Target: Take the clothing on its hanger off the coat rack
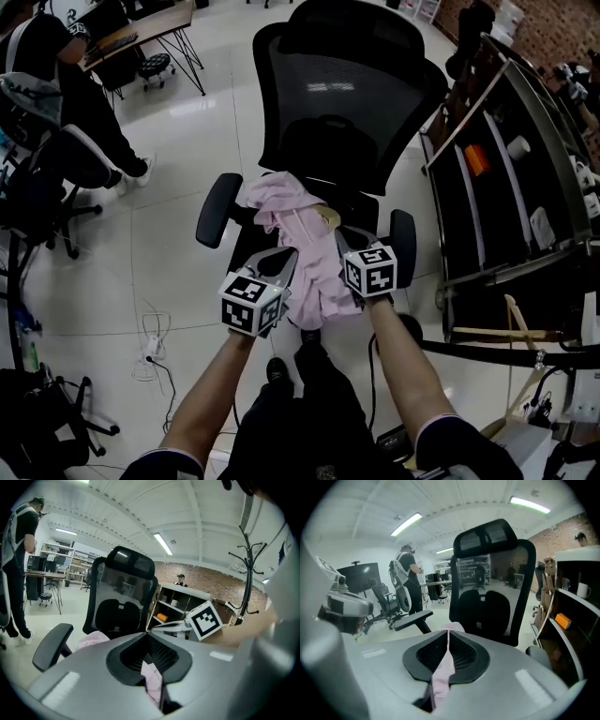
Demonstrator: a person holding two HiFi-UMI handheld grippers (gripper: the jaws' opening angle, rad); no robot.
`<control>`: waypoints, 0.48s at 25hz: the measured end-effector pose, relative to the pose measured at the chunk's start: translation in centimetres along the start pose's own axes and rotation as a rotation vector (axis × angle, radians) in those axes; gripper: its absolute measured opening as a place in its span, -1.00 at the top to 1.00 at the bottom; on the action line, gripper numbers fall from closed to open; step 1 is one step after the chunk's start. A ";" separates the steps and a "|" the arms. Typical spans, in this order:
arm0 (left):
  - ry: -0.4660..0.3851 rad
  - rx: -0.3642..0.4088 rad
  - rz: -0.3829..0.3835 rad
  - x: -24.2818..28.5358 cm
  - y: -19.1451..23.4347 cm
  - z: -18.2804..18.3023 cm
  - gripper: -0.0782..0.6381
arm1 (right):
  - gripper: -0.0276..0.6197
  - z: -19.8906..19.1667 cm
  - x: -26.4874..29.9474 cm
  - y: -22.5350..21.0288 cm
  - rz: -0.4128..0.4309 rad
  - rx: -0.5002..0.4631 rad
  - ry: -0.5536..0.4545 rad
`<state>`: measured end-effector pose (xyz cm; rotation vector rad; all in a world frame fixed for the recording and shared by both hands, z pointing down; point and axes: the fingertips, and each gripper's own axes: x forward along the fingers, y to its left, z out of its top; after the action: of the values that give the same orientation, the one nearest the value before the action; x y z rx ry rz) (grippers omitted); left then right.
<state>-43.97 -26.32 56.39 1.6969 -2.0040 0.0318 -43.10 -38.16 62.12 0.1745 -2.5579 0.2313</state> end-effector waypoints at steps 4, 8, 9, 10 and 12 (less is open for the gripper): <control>-0.048 0.045 -0.036 -0.3 -1.4 2.2 0.75 | 0.91 4.0 -4.2 1.9 0.021 -0.039 -0.120; -0.100 0.089 -0.066 -1.3 -2.8 4.9 0.75 | 0.91 7.7 -8.2 3.7 0.040 -0.058 -0.230; -0.109 0.102 -0.073 -1.8 -3.2 5.4 0.75 | 0.91 8.5 -9.1 4.3 0.046 -0.060 -0.252; -0.115 0.114 -0.081 -2.3 -3.6 5.9 0.75 | 0.91 9.1 -10.0 4.8 0.052 -0.062 -0.273; -0.129 0.134 -0.098 -3.2 -4.4 6.8 0.75 | 0.91 10.3 -11.9 5.8 0.061 -0.065 -0.310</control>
<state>-42.06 -26.65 47.94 1.9239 -2.0489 0.0236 -39.60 -33.72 46.35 0.1147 -2.8777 0.1534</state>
